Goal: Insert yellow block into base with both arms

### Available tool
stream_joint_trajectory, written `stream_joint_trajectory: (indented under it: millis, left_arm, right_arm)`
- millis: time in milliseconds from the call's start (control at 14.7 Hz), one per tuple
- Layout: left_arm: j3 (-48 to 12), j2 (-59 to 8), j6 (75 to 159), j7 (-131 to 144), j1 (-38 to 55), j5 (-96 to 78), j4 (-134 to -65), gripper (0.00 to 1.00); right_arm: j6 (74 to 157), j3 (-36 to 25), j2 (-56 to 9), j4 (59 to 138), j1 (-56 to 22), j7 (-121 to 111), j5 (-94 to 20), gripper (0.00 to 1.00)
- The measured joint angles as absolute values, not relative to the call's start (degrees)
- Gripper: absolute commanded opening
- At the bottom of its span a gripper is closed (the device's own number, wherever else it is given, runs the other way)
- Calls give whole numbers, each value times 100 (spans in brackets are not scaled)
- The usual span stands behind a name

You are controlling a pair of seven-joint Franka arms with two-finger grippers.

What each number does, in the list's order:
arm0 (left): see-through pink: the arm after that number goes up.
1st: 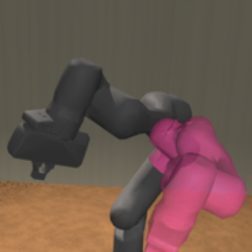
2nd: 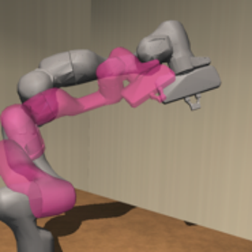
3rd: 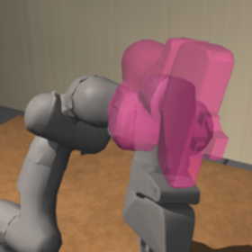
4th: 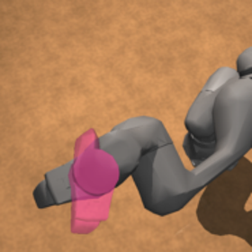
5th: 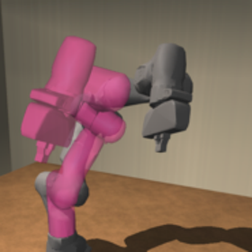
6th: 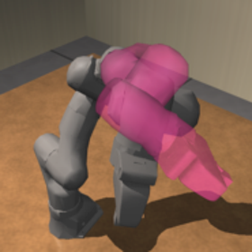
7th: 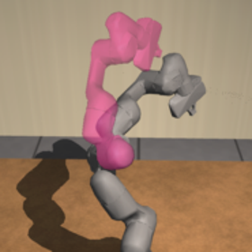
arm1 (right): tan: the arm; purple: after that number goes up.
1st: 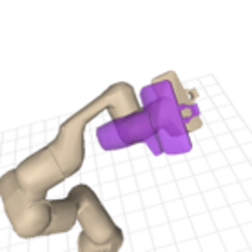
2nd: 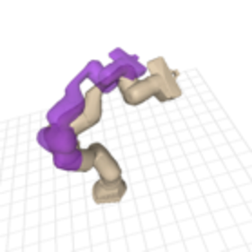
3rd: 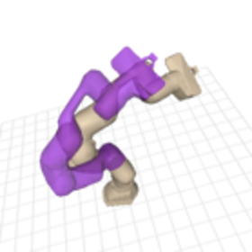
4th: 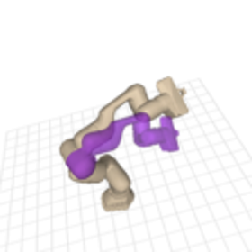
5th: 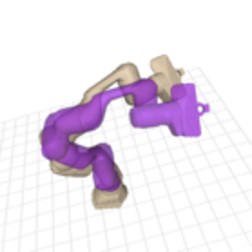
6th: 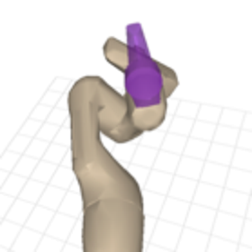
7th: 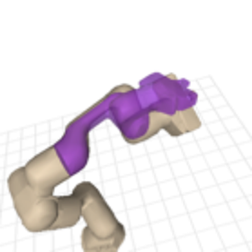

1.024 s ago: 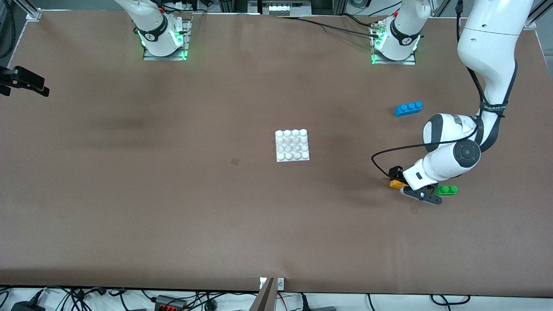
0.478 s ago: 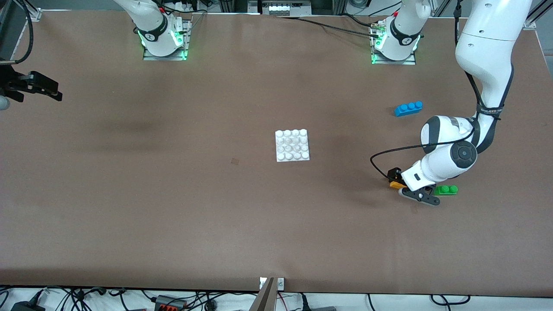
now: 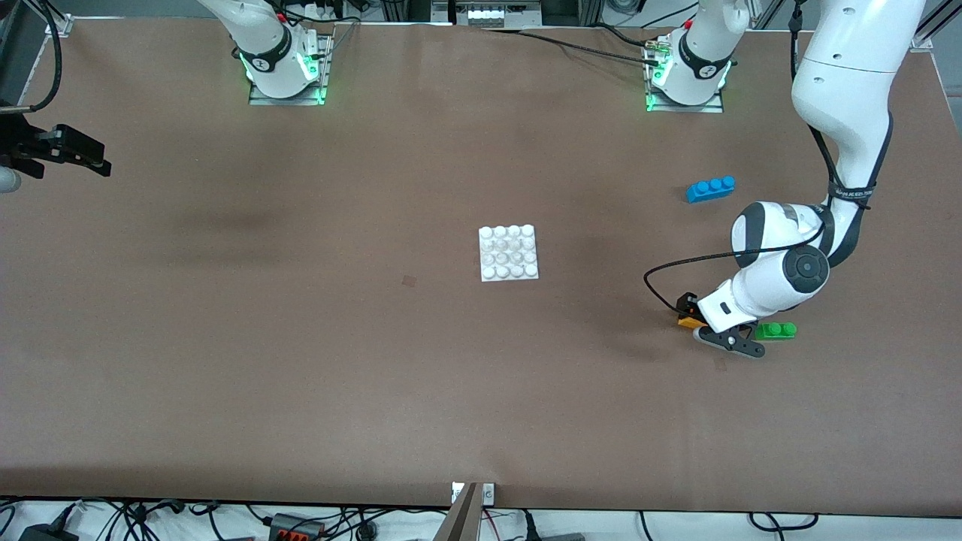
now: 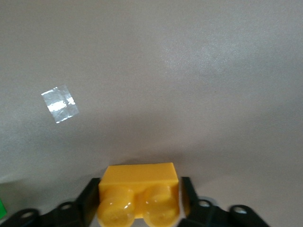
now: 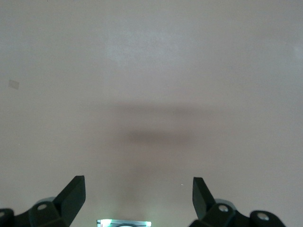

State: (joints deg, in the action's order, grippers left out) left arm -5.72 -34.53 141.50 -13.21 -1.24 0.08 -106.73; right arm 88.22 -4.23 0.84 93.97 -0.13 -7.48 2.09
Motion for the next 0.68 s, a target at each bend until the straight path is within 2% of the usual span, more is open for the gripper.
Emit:
stream_joint_trajectory:
  millis: [68,137,478,683]
  left_arm:
    - [-572,-3451,14150,-1321,-124,8,-10673,54]
    - [-574,-3446,14147,-1321,-121,8,-10672,53]
    - [-603,-3437,14033,-1309,-110,8,-10650,53]
    - [-840,-3342,13290,-935,-75,8,-10447,53]
  right_arm:
    - [8822,-423,82,9397,-13,-748,209,100]
    - [8822,-423,81,9397,-14,-748,209,100]
    - [8822,-423,80,9397,-16,-748,209,100]
    - [8822,-423,80,9397,-17,-748,209,100]
